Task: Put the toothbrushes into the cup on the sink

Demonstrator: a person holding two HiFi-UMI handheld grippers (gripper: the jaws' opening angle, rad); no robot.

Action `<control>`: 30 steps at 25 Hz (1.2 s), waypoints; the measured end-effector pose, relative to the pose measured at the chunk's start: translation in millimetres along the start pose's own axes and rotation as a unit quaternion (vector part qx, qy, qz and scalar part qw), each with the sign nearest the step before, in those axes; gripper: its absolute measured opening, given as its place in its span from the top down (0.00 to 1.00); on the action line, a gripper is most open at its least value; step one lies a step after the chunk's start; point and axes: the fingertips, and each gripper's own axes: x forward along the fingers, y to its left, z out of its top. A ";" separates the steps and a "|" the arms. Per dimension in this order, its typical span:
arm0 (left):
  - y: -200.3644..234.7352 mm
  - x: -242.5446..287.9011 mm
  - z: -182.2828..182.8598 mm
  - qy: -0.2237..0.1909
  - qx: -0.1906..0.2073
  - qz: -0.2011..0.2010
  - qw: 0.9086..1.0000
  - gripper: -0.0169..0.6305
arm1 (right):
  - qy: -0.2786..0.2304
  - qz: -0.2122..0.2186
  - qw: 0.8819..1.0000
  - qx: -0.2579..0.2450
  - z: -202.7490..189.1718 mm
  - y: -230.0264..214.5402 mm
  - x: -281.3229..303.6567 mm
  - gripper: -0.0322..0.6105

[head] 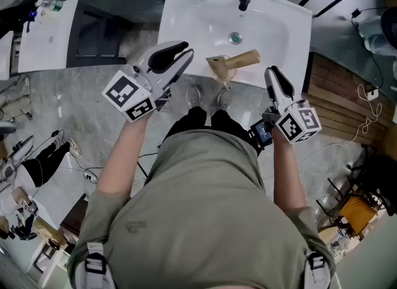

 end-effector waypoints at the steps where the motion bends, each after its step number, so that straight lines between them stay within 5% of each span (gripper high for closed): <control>1: 1.5 -2.7 -1.0 0.002 -0.001 0.003 1.000 0.85 | -0.004 0.003 1.000 -0.002 3.0 3.3 0.5 0.83; 30: 12.6 -62.1 -13.4 0.008 -0.017 -0.001 1.000 0.96 | -0.032 0.039 0.998 -0.030 23.1 100.0 9.1 0.93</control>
